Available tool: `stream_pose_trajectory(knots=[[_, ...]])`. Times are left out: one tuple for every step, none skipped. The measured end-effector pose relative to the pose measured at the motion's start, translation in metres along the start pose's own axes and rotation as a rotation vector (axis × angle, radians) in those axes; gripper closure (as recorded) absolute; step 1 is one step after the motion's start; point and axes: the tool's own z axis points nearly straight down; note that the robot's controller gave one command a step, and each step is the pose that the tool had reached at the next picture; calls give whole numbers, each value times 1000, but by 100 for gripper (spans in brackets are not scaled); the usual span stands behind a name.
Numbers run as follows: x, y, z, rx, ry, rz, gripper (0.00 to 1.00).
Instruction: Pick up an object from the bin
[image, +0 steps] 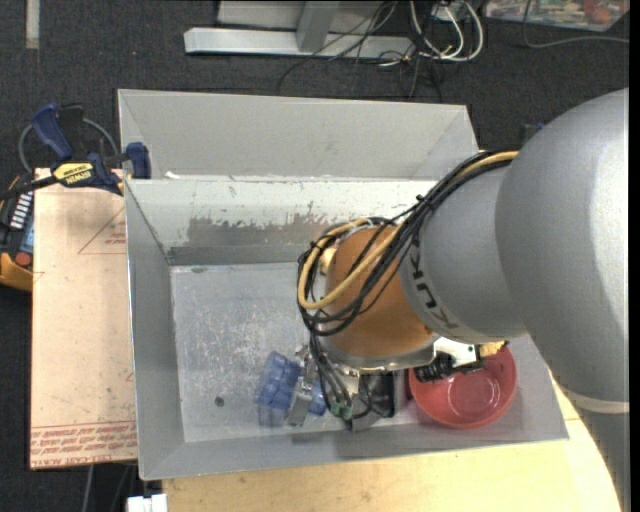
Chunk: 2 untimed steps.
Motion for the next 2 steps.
stream_pose_trajectory(knots=[[2, -1, -10, 3, 6, 0, 100], [1, 0, -26, 1, 3, -1, 100]])
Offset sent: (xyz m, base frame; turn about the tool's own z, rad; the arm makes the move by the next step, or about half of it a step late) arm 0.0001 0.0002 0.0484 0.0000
